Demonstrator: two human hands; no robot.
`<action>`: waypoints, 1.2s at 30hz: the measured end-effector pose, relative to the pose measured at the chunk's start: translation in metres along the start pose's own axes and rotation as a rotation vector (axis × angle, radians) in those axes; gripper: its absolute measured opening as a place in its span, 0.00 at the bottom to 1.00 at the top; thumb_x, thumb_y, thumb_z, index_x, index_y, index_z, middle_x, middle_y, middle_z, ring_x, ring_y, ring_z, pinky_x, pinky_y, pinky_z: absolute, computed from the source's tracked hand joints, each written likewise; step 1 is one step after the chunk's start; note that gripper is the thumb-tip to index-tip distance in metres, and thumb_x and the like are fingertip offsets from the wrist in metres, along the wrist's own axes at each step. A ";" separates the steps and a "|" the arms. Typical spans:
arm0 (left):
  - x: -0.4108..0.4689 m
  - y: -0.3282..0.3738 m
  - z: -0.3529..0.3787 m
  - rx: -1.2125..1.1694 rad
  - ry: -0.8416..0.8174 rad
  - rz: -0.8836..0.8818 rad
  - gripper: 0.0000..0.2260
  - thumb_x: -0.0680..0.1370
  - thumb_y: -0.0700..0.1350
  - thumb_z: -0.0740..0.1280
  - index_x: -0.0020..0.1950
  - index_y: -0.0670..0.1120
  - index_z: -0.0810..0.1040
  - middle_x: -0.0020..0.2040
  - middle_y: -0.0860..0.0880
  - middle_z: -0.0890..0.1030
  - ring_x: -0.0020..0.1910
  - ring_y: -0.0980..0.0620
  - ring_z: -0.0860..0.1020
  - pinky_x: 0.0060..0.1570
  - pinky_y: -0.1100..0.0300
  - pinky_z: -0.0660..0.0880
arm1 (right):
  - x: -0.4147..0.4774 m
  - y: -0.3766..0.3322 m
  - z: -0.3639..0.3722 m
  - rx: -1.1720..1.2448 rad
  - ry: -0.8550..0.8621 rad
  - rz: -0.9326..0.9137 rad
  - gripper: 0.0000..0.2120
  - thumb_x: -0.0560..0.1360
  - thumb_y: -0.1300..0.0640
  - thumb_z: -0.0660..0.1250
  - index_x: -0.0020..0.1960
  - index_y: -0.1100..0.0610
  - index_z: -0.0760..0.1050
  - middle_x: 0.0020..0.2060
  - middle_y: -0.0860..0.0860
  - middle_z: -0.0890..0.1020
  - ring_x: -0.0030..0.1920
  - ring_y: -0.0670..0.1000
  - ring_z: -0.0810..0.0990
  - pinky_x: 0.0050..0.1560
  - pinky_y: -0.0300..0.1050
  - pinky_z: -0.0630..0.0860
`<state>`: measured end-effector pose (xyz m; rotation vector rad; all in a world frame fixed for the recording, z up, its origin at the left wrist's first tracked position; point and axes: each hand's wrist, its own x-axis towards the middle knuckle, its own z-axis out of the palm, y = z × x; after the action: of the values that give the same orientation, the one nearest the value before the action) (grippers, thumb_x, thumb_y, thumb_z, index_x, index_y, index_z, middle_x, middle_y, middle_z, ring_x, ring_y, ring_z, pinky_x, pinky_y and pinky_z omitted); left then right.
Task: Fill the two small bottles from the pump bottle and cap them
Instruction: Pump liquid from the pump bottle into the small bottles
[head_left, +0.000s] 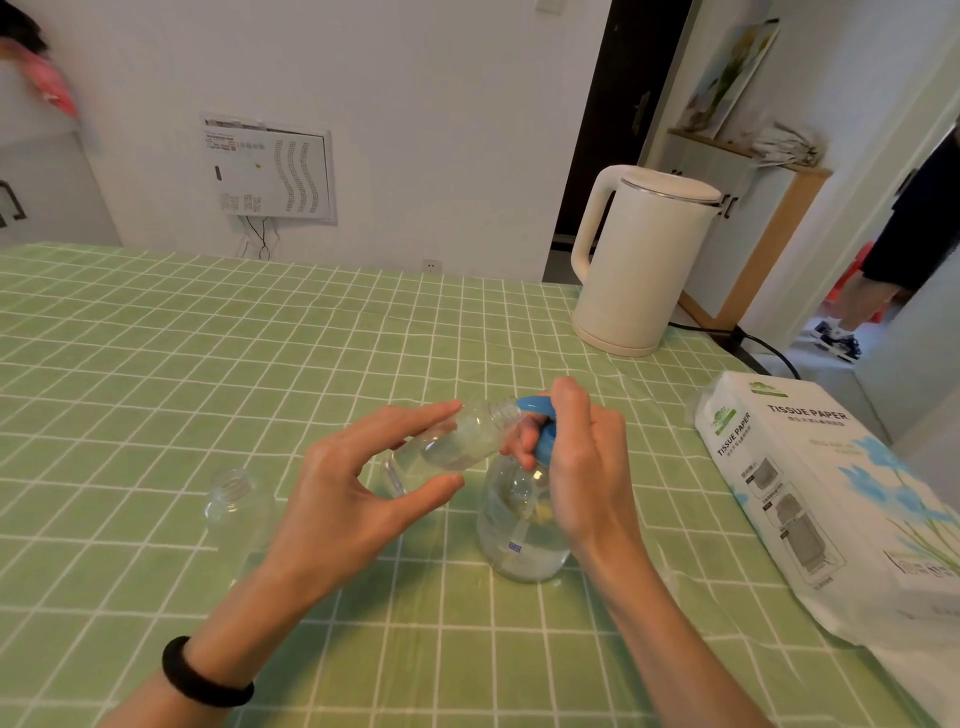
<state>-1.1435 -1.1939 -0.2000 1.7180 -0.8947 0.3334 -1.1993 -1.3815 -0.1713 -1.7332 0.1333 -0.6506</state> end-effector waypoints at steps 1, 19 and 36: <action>0.000 0.000 0.000 -0.002 0.001 -0.002 0.25 0.71 0.47 0.79 0.68 0.55 0.81 0.60 0.61 0.85 0.58 0.58 0.84 0.57 0.65 0.78 | 0.000 0.000 0.000 0.003 -0.002 0.002 0.30 0.80 0.41 0.53 0.25 0.54 0.71 0.23 0.51 0.75 0.34 0.48 0.83 0.49 0.55 0.83; 0.001 0.001 -0.001 -0.005 0.006 -0.009 0.25 0.71 0.46 0.79 0.68 0.54 0.81 0.58 0.61 0.86 0.58 0.57 0.84 0.57 0.66 0.77 | 0.000 0.001 0.002 0.006 -0.004 0.018 0.29 0.81 0.42 0.54 0.25 0.54 0.70 0.23 0.51 0.74 0.32 0.47 0.81 0.52 0.68 0.82; 0.001 0.001 -0.001 -0.012 0.010 -0.009 0.26 0.71 0.47 0.79 0.68 0.55 0.81 0.60 0.60 0.86 0.58 0.58 0.84 0.57 0.67 0.77 | -0.001 0.000 0.000 -0.004 -0.001 0.012 0.31 0.81 0.40 0.53 0.26 0.58 0.69 0.24 0.52 0.74 0.33 0.47 0.82 0.50 0.56 0.83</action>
<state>-1.1434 -1.1931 -0.1987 1.7074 -0.8802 0.3298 -1.2001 -1.3806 -0.1717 -1.7357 0.1443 -0.6416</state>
